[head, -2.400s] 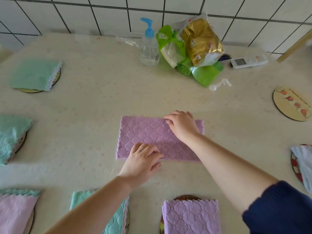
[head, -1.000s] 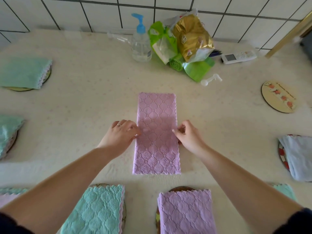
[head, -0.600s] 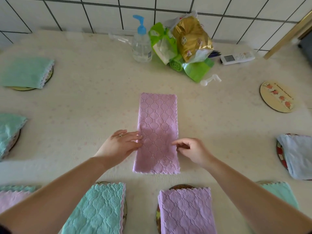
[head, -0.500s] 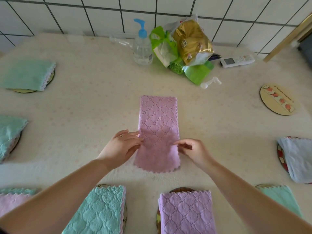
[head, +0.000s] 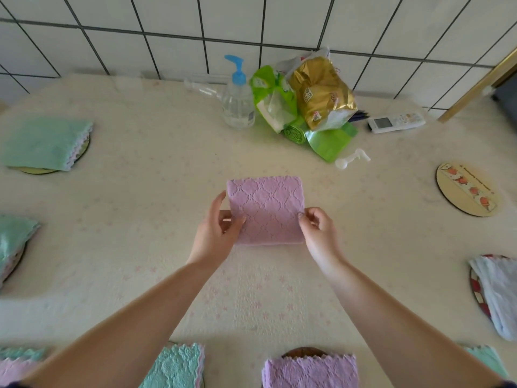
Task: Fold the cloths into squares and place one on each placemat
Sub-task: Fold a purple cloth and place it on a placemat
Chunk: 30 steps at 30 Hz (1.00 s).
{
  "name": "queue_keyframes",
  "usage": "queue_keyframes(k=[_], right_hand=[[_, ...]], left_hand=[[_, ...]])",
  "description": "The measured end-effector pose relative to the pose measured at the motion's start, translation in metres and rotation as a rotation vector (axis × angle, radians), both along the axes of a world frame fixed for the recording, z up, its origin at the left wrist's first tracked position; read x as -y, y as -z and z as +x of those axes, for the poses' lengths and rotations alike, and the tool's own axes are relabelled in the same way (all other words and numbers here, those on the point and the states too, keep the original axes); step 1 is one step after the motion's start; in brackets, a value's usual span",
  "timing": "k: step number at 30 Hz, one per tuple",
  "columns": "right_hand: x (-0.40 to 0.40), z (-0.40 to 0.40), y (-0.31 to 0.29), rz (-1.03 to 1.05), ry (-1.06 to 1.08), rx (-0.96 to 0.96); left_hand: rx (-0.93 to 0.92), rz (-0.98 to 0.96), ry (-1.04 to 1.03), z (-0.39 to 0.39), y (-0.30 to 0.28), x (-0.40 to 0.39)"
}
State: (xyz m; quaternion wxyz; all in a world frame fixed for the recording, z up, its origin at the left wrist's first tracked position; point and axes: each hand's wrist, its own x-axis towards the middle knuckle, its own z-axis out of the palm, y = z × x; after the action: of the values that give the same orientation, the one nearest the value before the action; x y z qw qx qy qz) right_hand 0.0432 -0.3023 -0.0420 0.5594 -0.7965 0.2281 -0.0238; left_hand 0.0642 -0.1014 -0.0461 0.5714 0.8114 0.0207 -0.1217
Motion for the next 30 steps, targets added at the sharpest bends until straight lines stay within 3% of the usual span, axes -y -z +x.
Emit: queue_keyframes(k=[9, 19, 22, 24, 27, 30], right_hand=[[0.007, 0.023, 0.027, -0.145, -0.023, -0.186], [0.009, 0.026, 0.024, -0.156, -0.045, -0.234], [0.012, 0.021, 0.015, -0.100, 0.077, -0.193], [0.010, 0.016, 0.009, -0.160, 0.112, -0.069], [-0.008, 0.019, 0.007, -0.387, -0.082, 0.121], [-0.027, 0.030, 0.014, -0.698, -0.401, 0.023]], left_hand=[[-0.041, 0.146, -0.004, 0.029, 0.009, 0.010], [-0.093, 0.158, -0.093, 0.031, 0.017, 0.013], [-0.032, 0.116, -0.176, 0.030, 0.014, 0.010], [0.102, 0.165, -0.195, 0.028, 0.013, 0.004], [0.350, 0.361, 0.017, 0.023, 0.012, 0.009], [0.423, 0.630, 0.319, 0.024, 0.012, 0.031]])
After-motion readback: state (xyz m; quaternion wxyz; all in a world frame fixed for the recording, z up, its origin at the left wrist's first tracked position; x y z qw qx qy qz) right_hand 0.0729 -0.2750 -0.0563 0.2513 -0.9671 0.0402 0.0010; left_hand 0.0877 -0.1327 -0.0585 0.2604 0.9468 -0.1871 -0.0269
